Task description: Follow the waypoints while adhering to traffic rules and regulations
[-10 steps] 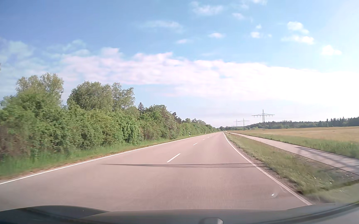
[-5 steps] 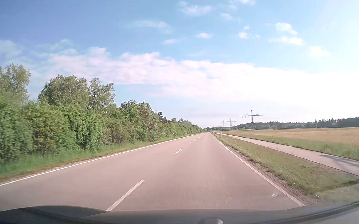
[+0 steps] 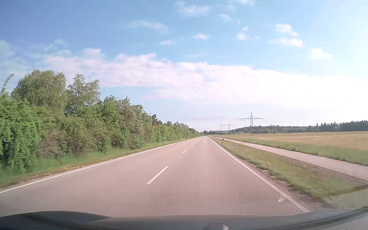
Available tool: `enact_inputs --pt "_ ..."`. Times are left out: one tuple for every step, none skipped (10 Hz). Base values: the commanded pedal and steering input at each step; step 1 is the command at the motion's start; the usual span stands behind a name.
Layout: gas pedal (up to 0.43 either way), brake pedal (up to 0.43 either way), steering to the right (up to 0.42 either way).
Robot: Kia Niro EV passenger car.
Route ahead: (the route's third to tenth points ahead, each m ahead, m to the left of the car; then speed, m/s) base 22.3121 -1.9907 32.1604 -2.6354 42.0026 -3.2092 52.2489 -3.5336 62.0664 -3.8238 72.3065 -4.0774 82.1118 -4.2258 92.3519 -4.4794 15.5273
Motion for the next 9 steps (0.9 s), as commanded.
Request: enact_inputs --pt "0.209 0.0 0.012" --pt "0.209 0.0 0.011" --pt "0.209 0.0 0.011" --pt "0.209 0.0 0.011" --pt "0.209 0.0 0.01" --pt "0.209 0.0 0.008" --pt "0.209 0.0 0.008" --pt "0.209 0.0 0.008" --pt "0.209 0.0 0.006"
